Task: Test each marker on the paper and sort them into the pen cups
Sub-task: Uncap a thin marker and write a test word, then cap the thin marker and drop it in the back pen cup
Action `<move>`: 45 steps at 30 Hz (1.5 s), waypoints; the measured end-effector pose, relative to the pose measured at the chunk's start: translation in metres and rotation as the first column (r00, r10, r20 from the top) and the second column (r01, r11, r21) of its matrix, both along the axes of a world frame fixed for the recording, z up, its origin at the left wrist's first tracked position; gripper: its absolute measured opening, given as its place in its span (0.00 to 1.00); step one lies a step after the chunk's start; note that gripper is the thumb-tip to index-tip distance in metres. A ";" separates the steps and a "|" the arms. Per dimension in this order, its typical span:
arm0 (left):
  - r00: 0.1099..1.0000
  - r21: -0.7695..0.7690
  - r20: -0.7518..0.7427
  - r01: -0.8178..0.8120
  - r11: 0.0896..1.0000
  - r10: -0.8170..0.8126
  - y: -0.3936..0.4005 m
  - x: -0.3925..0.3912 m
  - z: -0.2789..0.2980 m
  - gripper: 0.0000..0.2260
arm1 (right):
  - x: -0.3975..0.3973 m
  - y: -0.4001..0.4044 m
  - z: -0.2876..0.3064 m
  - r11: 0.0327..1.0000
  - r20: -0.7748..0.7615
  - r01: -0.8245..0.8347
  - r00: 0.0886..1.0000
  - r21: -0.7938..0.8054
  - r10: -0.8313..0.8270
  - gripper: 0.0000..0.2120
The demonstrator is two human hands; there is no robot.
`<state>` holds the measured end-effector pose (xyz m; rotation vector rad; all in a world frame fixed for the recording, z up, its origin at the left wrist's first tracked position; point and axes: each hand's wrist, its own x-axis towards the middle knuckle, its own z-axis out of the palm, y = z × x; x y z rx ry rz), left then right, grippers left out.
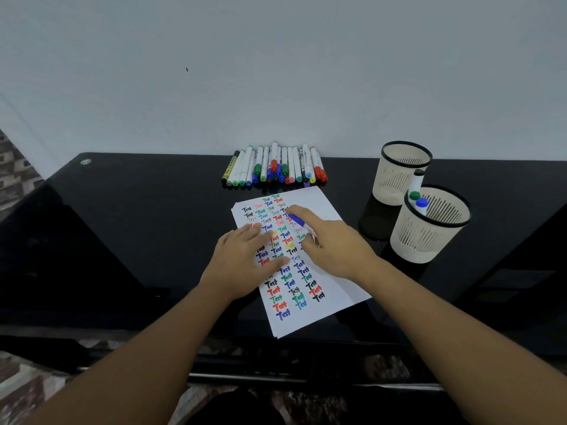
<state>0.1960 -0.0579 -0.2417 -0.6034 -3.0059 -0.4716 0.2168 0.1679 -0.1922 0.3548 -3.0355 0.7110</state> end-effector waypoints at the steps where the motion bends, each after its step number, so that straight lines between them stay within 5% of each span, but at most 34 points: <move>1: 1.000 -0.001 0.000 -0.002 1.000 0.002 0.000 0.000 0.000 0.39 | 0.000 0.000 -0.001 1.000 -0.003 0.007 1.000 -0.025 -0.007 0.28; 12: 0.999 -0.026 0.038 -0.002 1.000 0.003 0.002 0.002 0.004 0.40 | 0.012 0.002 -0.004 0.980 0.063 0.044 0.997 -0.195 -0.033 0.21; 20: 0.999 -0.048 0.038 0.005 0.999 -0.004 0.001 -0.001 0.003 0.41 | 0.015 0.013 0.000 0.880 0.170 0.143 0.983 -0.452 -0.072 0.20; 24: 0.999 -0.043 0.043 0.000 0.999 0.002 0.001 0.000 0.004 0.40 | 0.017 0.014 0.001 0.819 0.164 0.201 0.978 -0.538 -0.133 0.02; 28: 0.999 -0.023 0.034 0.001 1.000 0.000 0.001 0.001 0.003 0.40 | 0.022 0.017 0.006 0.895 0.074 0.200 0.980 -0.398 -0.185 0.15; 31: 0.999 -0.017 0.037 0.003 1.000 -0.003 0.001 0.002 0.003 0.40 | 0.024 0.019 0.009 0.923 0.010 0.177 0.983 -0.342 -0.185 0.08; 45: 0.997 -0.032 0.079 0.021 0.999 -0.018 0.001 0.002 0.004 0.47 | 0.055 0.059 0.089 0.941 -0.348 0.180 0.896 -0.285 -0.277 0.09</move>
